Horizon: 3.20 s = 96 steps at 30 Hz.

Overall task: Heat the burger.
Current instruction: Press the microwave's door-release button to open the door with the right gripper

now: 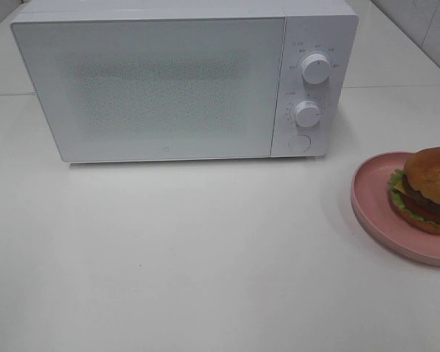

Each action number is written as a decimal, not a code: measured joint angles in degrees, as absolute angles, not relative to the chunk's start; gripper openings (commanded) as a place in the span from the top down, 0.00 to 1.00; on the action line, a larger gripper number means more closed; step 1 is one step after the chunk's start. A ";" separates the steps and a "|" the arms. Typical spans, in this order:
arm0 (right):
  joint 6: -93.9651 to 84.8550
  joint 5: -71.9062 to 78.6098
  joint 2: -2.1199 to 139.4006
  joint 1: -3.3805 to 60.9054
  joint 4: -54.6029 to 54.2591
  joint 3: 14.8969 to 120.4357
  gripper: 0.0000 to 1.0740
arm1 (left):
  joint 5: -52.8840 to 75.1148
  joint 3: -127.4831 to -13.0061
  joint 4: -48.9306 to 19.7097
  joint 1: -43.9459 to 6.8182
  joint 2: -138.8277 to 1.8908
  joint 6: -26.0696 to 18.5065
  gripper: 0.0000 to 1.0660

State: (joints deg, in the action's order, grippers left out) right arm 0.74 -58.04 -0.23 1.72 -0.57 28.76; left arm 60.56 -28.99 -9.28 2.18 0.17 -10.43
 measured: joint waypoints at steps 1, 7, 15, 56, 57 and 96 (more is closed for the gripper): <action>0.74 -58.04 -0.23 1.72 -0.57 28.76 0.36 | 60.56 -28.99 -9.28 2.18 0.17 -10.43 1.00; 0.74 -58.04 -0.23 1.72 -0.57 28.76 0.36 | 60.56 -28.99 -9.28 2.18 0.17 -10.43 1.00; 0.74 -58.04 -0.23 1.72 -0.57 28.76 0.36 | 60.56 -28.99 -9.28 2.18 0.17 -10.43 1.00; 0.74 -58.04 -0.23 1.72 -0.57 28.76 0.36 | 60.56 -28.99 -9.28 2.18 0.17 -10.43 1.00; 0.74 -58.04 -0.23 1.72 -0.57 28.76 0.36 | 60.56 -28.99 -9.28 2.18 0.17 -10.43 1.00; 0.74 -43.32 17.02 1.72 -2.35 29.56 0.39 | 60.56 -28.99 -9.28 2.18 0.17 -10.43 1.00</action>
